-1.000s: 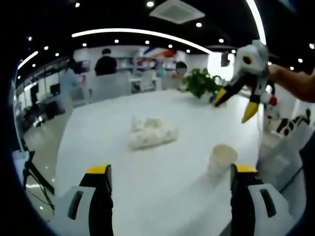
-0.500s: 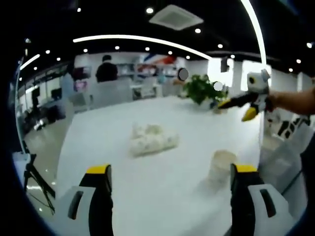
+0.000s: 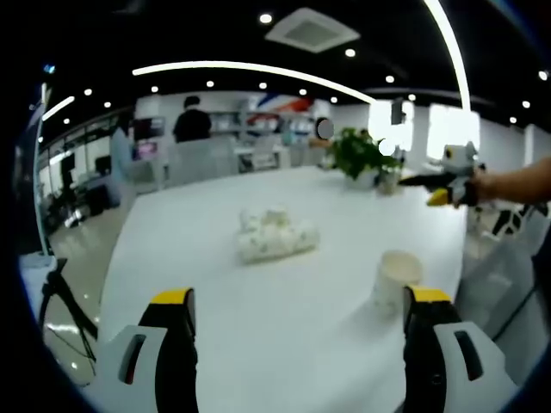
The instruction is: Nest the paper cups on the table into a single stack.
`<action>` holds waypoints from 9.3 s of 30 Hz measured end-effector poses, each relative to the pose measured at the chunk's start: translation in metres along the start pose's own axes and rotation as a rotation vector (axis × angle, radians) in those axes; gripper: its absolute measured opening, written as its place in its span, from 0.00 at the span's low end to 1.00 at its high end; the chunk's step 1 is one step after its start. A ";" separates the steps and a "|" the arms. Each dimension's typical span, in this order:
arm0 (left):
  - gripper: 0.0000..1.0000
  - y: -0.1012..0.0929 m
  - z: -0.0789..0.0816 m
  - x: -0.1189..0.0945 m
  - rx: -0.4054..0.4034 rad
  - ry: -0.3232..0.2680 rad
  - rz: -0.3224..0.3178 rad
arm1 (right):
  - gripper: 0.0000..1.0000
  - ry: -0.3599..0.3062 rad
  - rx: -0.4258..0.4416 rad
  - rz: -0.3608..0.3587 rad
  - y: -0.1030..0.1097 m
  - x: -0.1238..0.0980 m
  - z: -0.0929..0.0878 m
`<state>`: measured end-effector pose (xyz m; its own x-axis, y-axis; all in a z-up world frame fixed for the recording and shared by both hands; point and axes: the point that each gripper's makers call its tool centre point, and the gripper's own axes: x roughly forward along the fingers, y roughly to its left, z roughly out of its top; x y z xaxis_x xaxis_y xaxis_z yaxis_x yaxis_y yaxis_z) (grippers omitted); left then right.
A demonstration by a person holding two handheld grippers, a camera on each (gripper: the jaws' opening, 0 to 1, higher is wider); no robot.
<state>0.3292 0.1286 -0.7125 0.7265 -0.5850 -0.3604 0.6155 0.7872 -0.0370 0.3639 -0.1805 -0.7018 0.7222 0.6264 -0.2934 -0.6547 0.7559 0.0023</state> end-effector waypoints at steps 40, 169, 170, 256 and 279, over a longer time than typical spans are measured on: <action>0.98 0.019 -0.008 -0.010 -0.025 -0.017 0.056 | 0.96 0.016 0.072 0.021 -0.002 0.030 -0.043; 0.98 0.010 -0.008 0.010 -0.076 0.024 0.004 | 0.00 0.746 -0.354 0.321 -0.015 0.173 0.079; 0.98 0.010 -0.009 0.009 -0.075 0.023 0.004 | 0.00 0.761 -0.360 0.317 -0.017 0.173 0.082; 0.98 -0.005 -0.024 -0.018 -0.056 0.111 0.017 | 0.00 0.849 -0.534 0.278 0.050 0.112 0.126; 0.98 -0.007 -0.027 -0.017 -0.084 0.103 0.031 | 0.00 0.847 -0.581 0.299 0.069 0.092 0.108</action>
<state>0.3039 0.1386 -0.7314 0.7071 -0.5406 -0.4559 0.5624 0.8207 -0.1007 0.4097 -0.0501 -0.6255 0.2711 0.2658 -0.9251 -0.9468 0.2469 -0.2065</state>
